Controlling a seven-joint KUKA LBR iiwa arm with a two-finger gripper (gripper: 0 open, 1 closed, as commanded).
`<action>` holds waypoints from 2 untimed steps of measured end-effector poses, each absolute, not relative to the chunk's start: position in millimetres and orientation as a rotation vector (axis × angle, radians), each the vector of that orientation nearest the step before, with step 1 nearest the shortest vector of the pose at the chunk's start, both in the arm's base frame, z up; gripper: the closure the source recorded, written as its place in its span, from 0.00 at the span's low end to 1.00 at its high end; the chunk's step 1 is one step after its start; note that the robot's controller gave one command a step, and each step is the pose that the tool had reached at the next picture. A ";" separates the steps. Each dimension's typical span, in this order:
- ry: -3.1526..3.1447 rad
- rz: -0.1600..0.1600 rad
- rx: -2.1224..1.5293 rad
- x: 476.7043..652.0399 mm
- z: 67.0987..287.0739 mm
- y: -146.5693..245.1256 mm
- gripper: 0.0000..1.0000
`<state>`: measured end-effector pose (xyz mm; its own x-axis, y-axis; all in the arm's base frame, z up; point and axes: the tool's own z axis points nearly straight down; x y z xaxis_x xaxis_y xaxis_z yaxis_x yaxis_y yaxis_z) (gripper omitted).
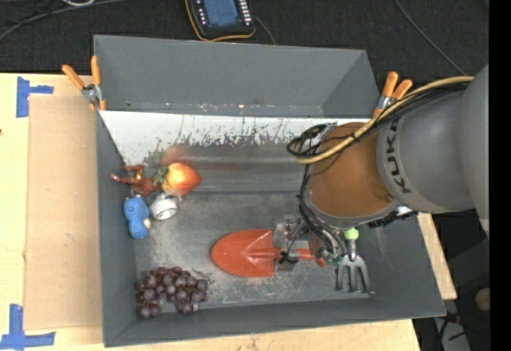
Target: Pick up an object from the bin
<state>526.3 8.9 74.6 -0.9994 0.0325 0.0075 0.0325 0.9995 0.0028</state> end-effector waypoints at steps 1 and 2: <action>-3.121 -0.004 -0.051 522.7 91.6 8.9 1.00; -3.128 -0.005 -0.052 524.8 127.5 9.0 1.00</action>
Offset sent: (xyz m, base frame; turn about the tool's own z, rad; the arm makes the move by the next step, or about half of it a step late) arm -0.0027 -0.0001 0.0781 0.0003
